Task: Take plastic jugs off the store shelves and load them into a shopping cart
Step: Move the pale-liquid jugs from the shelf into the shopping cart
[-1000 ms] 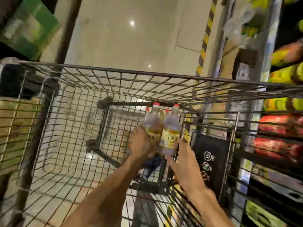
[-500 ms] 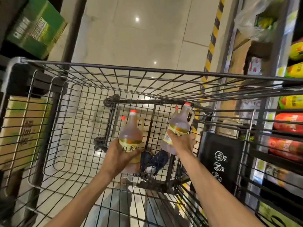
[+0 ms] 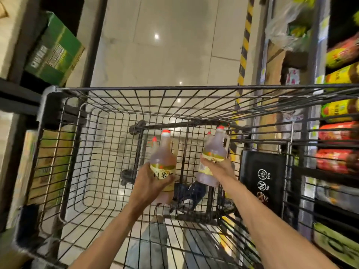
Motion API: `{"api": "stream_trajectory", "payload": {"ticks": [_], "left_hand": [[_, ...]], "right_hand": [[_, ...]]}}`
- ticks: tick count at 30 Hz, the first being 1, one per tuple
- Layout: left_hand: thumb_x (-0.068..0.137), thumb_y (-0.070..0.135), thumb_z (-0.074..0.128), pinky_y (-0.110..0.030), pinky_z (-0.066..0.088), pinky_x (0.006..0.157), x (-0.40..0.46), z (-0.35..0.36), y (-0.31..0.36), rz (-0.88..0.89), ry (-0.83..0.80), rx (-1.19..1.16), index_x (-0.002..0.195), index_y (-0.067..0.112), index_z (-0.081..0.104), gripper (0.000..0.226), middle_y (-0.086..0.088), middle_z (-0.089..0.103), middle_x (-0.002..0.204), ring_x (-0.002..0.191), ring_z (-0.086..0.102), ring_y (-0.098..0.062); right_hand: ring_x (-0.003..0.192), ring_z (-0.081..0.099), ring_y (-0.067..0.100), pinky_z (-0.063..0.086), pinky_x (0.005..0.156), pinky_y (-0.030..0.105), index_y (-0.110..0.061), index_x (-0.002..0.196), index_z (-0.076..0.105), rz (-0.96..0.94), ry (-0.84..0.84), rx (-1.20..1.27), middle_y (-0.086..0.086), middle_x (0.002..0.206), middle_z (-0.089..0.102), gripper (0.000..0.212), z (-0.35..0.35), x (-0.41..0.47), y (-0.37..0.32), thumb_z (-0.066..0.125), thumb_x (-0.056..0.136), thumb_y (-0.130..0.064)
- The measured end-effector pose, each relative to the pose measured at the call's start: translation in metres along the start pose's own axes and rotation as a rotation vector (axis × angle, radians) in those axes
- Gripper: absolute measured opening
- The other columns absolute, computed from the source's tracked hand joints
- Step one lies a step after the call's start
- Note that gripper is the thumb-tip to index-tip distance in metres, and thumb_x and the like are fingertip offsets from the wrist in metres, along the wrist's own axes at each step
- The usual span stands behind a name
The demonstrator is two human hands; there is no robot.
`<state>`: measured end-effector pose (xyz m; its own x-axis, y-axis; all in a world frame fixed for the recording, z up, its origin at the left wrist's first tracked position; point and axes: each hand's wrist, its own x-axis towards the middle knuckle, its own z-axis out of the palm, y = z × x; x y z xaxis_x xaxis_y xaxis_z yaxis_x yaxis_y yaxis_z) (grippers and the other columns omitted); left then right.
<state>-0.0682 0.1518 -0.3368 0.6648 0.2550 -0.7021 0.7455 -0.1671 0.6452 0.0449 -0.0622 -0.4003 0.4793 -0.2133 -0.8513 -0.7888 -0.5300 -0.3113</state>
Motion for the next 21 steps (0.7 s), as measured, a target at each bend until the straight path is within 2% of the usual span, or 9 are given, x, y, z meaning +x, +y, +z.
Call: {"api": "stream_trajectory", "payload": {"ticks": [2,5,7,9,11,14,16,19,21], "left_hand": [[0.079,0.018,0.086,-0.014,0.055,0.06,-0.011,-0.005,0.01,0.025,0.008,0.011,0.094,0.021,0.059,0.031,0.009,0.072,0.079,0.07,0.069,-0.002],[0.077,0.026,0.088,-0.022,0.06,0.065,-0.031,-0.013,0.03,0.051,-0.015,0.028,0.106,0.018,0.061,0.041,-0.002,0.073,0.088,0.078,0.072,-0.01],[0.072,0.034,0.091,-0.032,0.063,0.067,-0.05,-0.019,0.045,0.066,-0.041,0.043,0.109,0.019,0.062,0.049,-0.004,0.074,0.092,0.078,0.073,-0.012],[0.06,0.054,0.093,-0.037,0.064,0.073,-0.071,-0.025,0.062,0.088,-0.05,0.08,0.119,0.026,0.058,0.074,0.001,0.073,0.102,0.087,0.073,-0.011],[0.052,0.062,0.093,-0.041,0.063,0.079,-0.093,-0.028,0.077,0.119,-0.076,0.103,0.127,0.033,0.052,0.091,0.007,0.073,0.109,0.094,0.073,-0.01],[0.056,0.049,0.093,-0.046,0.062,0.081,-0.133,-0.025,0.115,0.219,-0.132,0.166,0.121,0.035,0.055,0.077,0.01,0.076,0.105,0.092,0.074,-0.01],[0.058,0.047,0.09,-0.048,0.059,0.089,-0.161,-0.018,0.142,0.3,-0.165,0.205,0.114,0.037,0.054,0.067,0.014,0.073,0.112,0.101,0.072,-0.014],[0.06,0.049,0.086,-0.044,0.053,0.1,-0.204,-0.005,0.179,0.381,-0.189,0.29,0.121,0.037,0.049,0.073,0.011,0.062,0.119,0.111,0.062,-0.016],[0.052,0.058,0.086,-0.044,0.052,0.102,-0.227,0.005,0.194,0.429,-0.229,0.333,0.133,0.026,0.046,0.096,0.006,0.06,0.124,0.114,0.06,-0.018]], "right_hand": [[0.109,0.067,0.02,0.054,0.081,0.032,-0.02,0.129,0.053,-0.036,-0.067,0.004,-0.004,0.114,0.069,0.103,-0.006,-0.012,0.009,0.095,0.046,-0.066],[0.102,0.068,0.014,0.049,0.081,0.019,-0.034,0.102,0.058,-0.135,-0.17,0.031,-0.004,0.107,0.072,0.042,-0.026,-0.066,0.001,0.091,0.076,-0.029],[0.085,0.066,0.004,0.047,0.065,0.006,-0.033,0.1,0.056,-0.159,-0.204,0.072,-0.007,0.099,0.069,0.036,-0.046,-0.11,-0.009,0.085,0.083,-0.021],[0.078,0.065,0.003,0.047,0.057,0.005,-0.024,0.112,0.056,-0.184,-0.202,0.141,-0.008,0.097,0.068,0.04,-0.067,-0.151,-0.004,0.084,0.084,-0.019],[0.078,0.07,0.007,0.057,0.066,0.015,-0.014,0.12,0.054,-0.195,-0.161,0.206,-0.001,0.099,0.072,0.051,-0.088,-0.19,0.007,0.087,0.081,-0.018],[0.08,0.072,-0.003,0.058,0.07,0.018,-0.013,0.125,0.052,-0.235,-0.101,0.281,-0.002,0.104,0.074,0.062,-0.12,-0.245,0.02,0.091,0.077,-0.019],[0.092,0.072,-0.002,0.058,0.079,0.021,-0.019,0.129,0.051,-0.26,-0.042,0.342,-0.008,0.107,0.075,0.078,-0.142,-0.282,0.031,0.096,0.067,-0.036],[0.115,0.066,0.009,0.052,0.102,0.042,-0.036,0.134,0.045,-0.312,0.098,0.386,-0.016,0.122,0.07,0.109,-0.173,-0.334,0.055,0.09,0.044,-0.078],[0.111,0.066,0.007,0.053,0.099,0.041,-0.036,0.131,0.045,-0.345,0.182,0.431,-0.016,0.12,0.068,0.099,-0.194,-0.369,0.073,0.09,0.05,-0.073]]}}
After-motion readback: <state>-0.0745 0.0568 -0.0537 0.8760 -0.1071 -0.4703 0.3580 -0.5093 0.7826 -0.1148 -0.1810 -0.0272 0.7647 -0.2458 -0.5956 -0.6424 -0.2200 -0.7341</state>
